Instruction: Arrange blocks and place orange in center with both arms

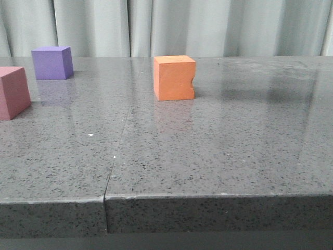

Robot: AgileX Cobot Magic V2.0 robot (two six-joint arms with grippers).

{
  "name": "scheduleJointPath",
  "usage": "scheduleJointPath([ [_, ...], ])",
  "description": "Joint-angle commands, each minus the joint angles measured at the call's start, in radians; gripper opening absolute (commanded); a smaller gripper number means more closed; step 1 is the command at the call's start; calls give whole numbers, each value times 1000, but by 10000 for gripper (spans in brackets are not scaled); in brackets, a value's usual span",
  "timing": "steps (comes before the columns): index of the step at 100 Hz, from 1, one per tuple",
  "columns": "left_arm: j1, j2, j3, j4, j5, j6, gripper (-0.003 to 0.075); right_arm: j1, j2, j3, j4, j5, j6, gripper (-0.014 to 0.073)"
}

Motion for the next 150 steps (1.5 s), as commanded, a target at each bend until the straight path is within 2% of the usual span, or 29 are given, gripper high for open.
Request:
scheduleJointPath([
  [1, 0, -28, 39, -5, -79, 0, -20, -2, -109, 62, -40, 61, -12, -68],
  [45, 0, -28, 39, -5, -79, 0, -20, -2, -510, 658, -49, -280, -2, -68],
  [81, 0, -28, 39, -5, -79, 0, -20, -2, -872, 1054, -49, -552, -2, -68],
  [114, 0, -28, 39, -10, -87, -12, -20, -2, -1187, 1304, -48, -682, -2, -68],
  [138, 0, -28, -1, -104, -99, -14, -20, -2, -1370, 1432, -48, -724, -2, -68],
  [150, 0, -26, -66, -104, -28, -14, -21, -2, -1428, 1464, -45, -725, -2, -68],
])
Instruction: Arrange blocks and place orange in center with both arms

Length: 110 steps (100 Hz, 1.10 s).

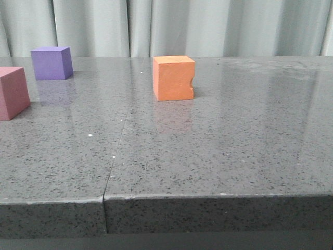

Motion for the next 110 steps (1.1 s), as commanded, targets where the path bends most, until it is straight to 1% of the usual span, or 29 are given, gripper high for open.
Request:
scheduleJointPath([
  [1, 0, -26, -65, -14, -27, -9, -21, -2, -31, -6, -6, -87, -4, -68],
  [10, 0, -9, -127, -12, 32, -9, -21, -2, -55, 10, -6, -89, -4, -68],
  [28, 0, 77, -260, 2, 105, -9, -21, -2, -59, 26, -1, -85, -4, -68],
  [34, 0, 115, -313, 2, 158, -9, -21, -2, -59, 30, -1, -83, -4, -68],
  [47, 0, 223, -423, 2, 268, 2, -20, -2, -59, 30, -1, -83, -4, -68],
  [68, 0, 414, -587, 2, 363, 2, -20, -2, -59, 30, -1, -83, -4, -68],
  [75, 0, 476, -632, 2, 384, 2, -6, -2, -59, 30, -1, -83, -4, -68],
  [80, 0, 517, -659, 2, 388, 2, 38, -2, -59, 30, -1, -83, -4, -68],
  [85, 0, 553, -682, 2, 386, 2, 114, -2, -59, 30, -1, -83, -4, -68],
  [87, 0, 568, -687, 2, 384, 2, 155, -2, -59, 30, -1, -83, -4, -68],
  [90, 0, 587, -700, 2, 384, 2, 236, -2, -59, 30, -1, -83, -4, -68],
  [92, 0, 601, -708, 2, 381, 2, 272, -2, -59, 30, -1, -83, -4, -68],
  [95, 0, 623, -718, 2, 381, 2, 372, -2, -59, 30, -1, -83, -4, -68],
  [96, 0, 628, -721, 2, 381, 2, 392, -2, -59, 30, -1, -83, -4, -68],
  [97, 0, 632, -726, 2, 381, 2, 433, -2, -59, 30, -1, -83, -4, -68],
  [99, 0, 645, -734, 2, 381, 2, 474, -2, -59, 30, -1, -83, -4, -68],
  [103, 0, 674, -749, 2, 381, 2, 608, -2, -59, 30, -1, -83, -4, -68],
  [104, 0, 679, -751, 2, 381, 2, 624, -2, -59, 30, -1, -83, -4, -68],
  [105, 0, 687, -756, 2, 381, 2, 657, -2, -59, 30, -1, -83, -4, -68],
  [106, 0, 687, -758, 2, 381, 2, 657, -2, -59, 30, -1, -83, -4, -68],
  [109, 0, 709, -767, 2, 381, 2, 720, -2, -59, 30, -1, -83, -4, -68],
  [110, 0, 712, -770, 2, 381, 2, 722, -2, -59, 30, -1, -83, -4, -68],
])
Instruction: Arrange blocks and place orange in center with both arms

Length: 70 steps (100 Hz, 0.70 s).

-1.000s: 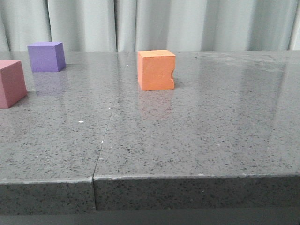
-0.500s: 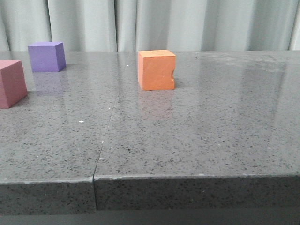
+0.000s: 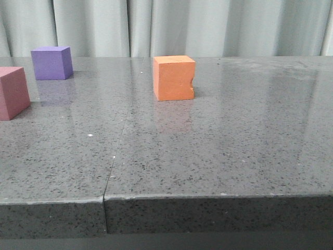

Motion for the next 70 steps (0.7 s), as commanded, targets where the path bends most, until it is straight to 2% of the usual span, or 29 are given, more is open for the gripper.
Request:
scheduleJointPath([
  [1, 0, 48, -61, -7, -67, 2, 715, -2, 7, -27, -1, -78, -4, -68],
  [11, 0, 111, -103, -7, -65, 2, 670, -2, 7, -27, -1, -78, -4, -68],
  [19, 0, 155, -144, -7, -47, 13, 669, -2, 7, -27, -1, -78, -4, -68],
  [31, 0, 241, -243, -34, 39, 104, 669, -2, 7, -27, -1, -78, -4, -68],
  [53, 0, 420, -431, -234, 200, 428, 669, -2, 7, -27, -1, -78, -4, -68],
  [70, 0, 553, -597, -377, 420, 724, 669, -2, 7, -27, -1, -78, -4, -68],
])
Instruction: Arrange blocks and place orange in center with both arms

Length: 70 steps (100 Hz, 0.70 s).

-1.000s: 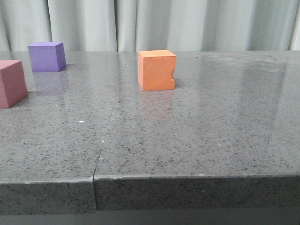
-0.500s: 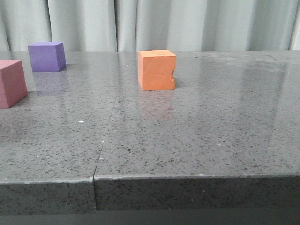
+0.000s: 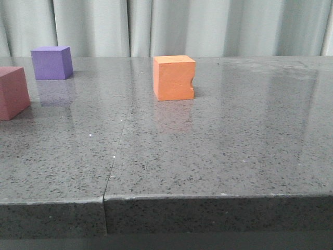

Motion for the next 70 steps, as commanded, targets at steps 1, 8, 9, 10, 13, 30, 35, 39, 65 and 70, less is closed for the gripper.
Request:
scheduleJointPath([
  [1, 0, 42, -113, -108, 69, 166, 669, -2, 7, -27, -1, -78, -4, -68],
  [8, 0, 99, -188, -159, 163, 266, 669, -2, 7, -27, -1, -78, -4, -68],
  [9, 0, 111, -195, -168, 171, 273, 669, -2, 7, -27, -1, -78, -4, -68],
  [10, 0, 116, -210, -173, 187, 281, 669, -2, 7, -27, -1, -78, -4, -68],
  [13, 0, 139, -240, -189, 214, 307, 669, -2, 7, -27, -1, -78, -4, -68],
  [30, -13, 264, -413, -227, 311, 371, 669, -2, 7, -27, -1, -78, -4, -68],
  [35, -22, 291, -454, -226, 310, 409, 669, -2, 7, -27, -1, -78, -4, -68],
  [39, -31, 314, -484, -226, 308, 438, 669, -2, 7, -27, -1, -78, -4, -68],
  [65, -140, 451, -606, -214, 308, 449, 669, -2, 7, -27, -1, -78, -4, -68],
  [70, -168, 475, -614, -201, 306, 449, 669, -2, 7, -27, -1, -78, -4, -68],
])
